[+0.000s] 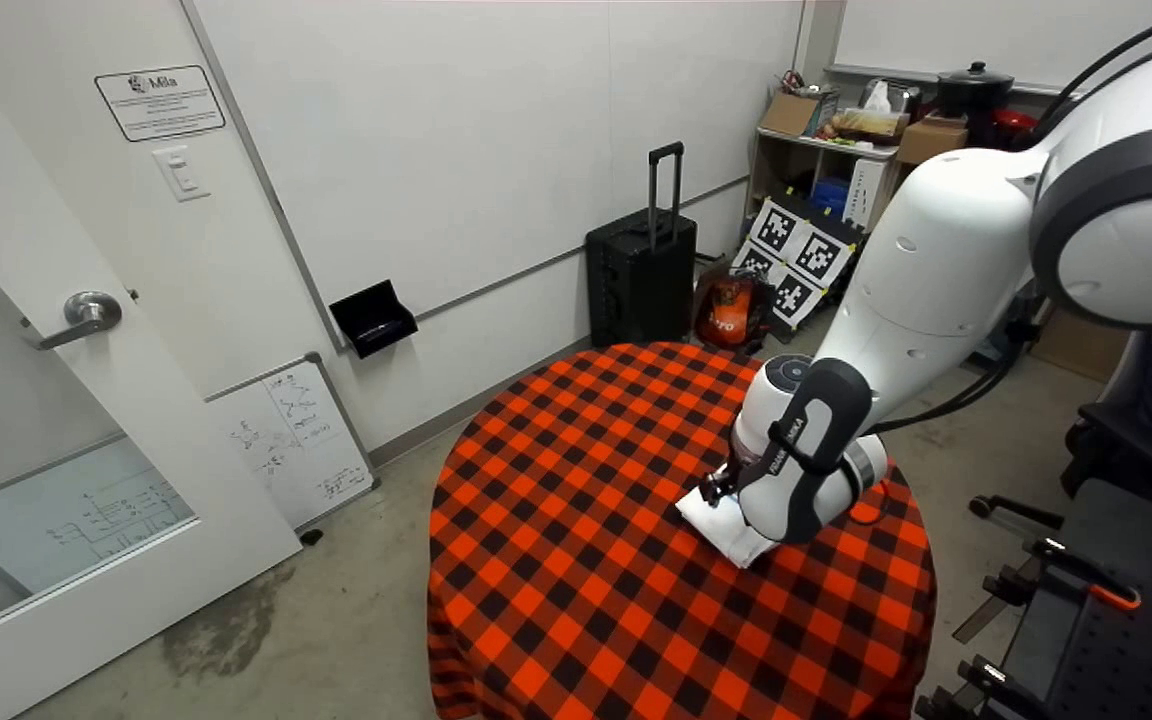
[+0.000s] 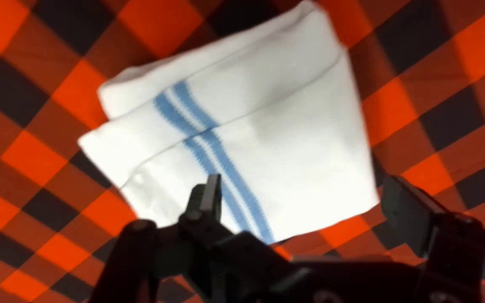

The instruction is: Fold the towel on the table

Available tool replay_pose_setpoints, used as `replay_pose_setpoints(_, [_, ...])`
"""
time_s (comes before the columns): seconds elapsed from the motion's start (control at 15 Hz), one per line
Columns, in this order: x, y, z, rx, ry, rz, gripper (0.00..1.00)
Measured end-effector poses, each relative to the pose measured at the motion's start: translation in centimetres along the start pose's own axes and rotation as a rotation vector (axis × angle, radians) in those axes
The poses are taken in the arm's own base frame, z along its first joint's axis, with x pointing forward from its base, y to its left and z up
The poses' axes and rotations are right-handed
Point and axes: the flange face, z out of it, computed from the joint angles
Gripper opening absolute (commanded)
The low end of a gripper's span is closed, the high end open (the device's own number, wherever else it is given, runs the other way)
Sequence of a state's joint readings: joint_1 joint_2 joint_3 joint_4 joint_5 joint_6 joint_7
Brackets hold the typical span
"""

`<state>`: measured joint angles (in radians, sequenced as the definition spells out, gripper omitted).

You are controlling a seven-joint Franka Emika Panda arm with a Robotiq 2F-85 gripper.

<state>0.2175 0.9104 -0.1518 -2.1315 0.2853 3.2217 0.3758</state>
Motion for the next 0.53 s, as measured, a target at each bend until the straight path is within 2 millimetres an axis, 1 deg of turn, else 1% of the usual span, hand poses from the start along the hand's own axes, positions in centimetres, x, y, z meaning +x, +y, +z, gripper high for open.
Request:
replay_pose_setpoints(0.07, [-0.9, -1.4, -0.2, 0.043, -0.027, 0.010, 1.00])
replay_pose_setpoints(0.2, [-2.6, -4.3, -1.5, 0.136, -0.083, 0.029, 1.00])
replay_pose_setpoints(0.33, [-4.0, -7.2, -3.8, 0.234, -0.134, 0.048, 1.00])
replay_pose_setpoints(0.4, [-4.3, -8.2, -5.1, 0.275, -0.150, 0.053, 1.00])
replay_pose_setpoints(0.47, [-4.3, -8.6, -6.0, 0.294, -0.156, 0.056, 1.00])
replay_pose_setpoints(0.53, [-4.3, -8.6, -6.4, 0.299, -0.157, 0.057, 1.00])
